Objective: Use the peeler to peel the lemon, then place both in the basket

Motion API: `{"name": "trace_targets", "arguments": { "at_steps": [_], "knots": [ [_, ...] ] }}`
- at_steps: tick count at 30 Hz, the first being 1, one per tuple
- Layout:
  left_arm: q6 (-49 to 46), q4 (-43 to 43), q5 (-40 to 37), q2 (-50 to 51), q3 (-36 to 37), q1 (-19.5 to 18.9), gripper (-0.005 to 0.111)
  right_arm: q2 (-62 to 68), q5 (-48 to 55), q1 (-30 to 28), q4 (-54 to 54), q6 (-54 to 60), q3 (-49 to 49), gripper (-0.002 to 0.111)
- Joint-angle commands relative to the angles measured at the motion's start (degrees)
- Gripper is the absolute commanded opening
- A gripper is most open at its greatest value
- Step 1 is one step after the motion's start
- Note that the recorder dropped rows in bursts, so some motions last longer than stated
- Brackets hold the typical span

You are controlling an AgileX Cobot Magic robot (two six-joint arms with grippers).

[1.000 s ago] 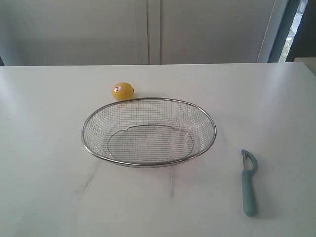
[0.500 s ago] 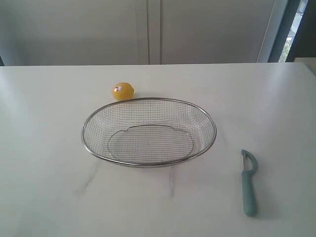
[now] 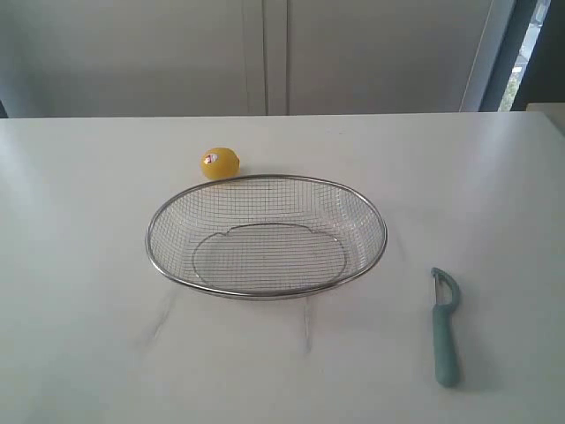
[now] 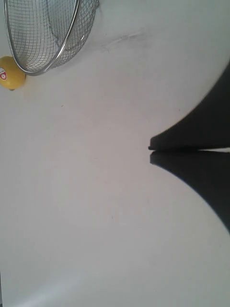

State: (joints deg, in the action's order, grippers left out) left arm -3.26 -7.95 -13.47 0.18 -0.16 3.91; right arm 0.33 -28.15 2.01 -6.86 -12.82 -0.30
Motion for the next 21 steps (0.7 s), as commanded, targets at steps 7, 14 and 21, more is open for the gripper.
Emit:
{"name": "trace_targets", "arguments": {
  "at_steps": [7,14,21],
  "knots": [
    [0.1,-0.5,0.0,-0.2,0.2,0.4,0.0,2.7,0.0,0.2,0.0,3.1,-2.0,0.0],
    [0.1,-0.5,0.0,-0.2,0.2,0.4,0.0,11.0,3.1,0.2,-0.2,5.5,-6.1,0.0],
    [0.1,-0.5,0.0,-0.2,0.2,0.4,0.0,20.4,22.9,0.2,-0.2,5.5,-14.4,0.0]
  ]
}}
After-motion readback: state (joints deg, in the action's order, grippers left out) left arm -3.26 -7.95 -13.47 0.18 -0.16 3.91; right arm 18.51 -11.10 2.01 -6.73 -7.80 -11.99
